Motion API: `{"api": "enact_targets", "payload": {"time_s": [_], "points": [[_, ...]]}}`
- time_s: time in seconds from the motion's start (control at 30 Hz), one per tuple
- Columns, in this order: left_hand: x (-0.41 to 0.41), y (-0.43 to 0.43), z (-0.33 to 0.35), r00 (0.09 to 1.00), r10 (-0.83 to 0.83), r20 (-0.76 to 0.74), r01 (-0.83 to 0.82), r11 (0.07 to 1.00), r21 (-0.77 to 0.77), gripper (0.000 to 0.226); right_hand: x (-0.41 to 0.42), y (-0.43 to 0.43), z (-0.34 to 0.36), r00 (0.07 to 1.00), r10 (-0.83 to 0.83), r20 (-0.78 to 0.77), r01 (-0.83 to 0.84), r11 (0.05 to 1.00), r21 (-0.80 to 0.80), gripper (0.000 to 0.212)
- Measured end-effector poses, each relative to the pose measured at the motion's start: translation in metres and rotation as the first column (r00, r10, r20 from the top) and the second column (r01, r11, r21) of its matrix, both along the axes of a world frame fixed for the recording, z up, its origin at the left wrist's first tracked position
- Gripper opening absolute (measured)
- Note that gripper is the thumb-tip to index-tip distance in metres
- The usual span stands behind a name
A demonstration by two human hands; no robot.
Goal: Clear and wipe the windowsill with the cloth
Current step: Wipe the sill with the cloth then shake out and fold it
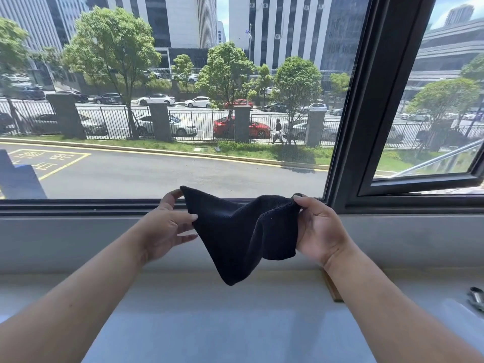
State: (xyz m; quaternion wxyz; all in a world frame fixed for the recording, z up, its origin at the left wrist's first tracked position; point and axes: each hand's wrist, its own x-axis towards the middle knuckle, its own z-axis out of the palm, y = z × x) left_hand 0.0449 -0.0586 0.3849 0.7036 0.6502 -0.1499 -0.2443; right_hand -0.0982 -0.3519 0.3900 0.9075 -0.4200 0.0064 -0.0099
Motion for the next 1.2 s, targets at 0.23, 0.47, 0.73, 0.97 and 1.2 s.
{"api": "enact_targets", "payload": {"time_s": [0.23, 0.47, 0.73, 0.97, 1.2], "points": [[-0.003, -0.012, 0.000, 0.991, -0.089, -0.101, 0.081, 0.993, -0.081, 0.082, 0.004, 0.016, -0.005, 1.000, 0.011, 0.021, -0.011, 1.000, -0.028, 0.033], [0.007, -0.007, 0.008, 0.976, 0.214, -0.042, -0.217, 0.970, -0.107, 0.063, 0.004, 0.007, -0.001, 0.994, -0.103, 0.029, 0.105, 0.871, -0.481, 0.017], [0.015, -0.008, 0.025, 0.966, 0.242, -0.091, -0.256, 0.943, -0.214, 0.044, -0.003, 0.011, -0.018, 0.999, 0.019, -0.047, -0.025, 0.991, -0.134, 0.033], [0.001, -0.016, -0.006, 0.946, 0.155, -0.284, -0.202, 0.969, -0.144, 0.045, 0.000, 0.058, 0.032, 0.986, 0.092, 0.137, -0.095, 0.995, 0.016, 0.023], [-0.019, -0.018, -0.034, 0.869, -0.233, -0.436, 0.244, 0.969, -0.030, 0.100, 0.008, 0.083, 0.070, 0.971, 0.064, 0.229, -0.067, 0.998, 0.007, 0.016]]}}
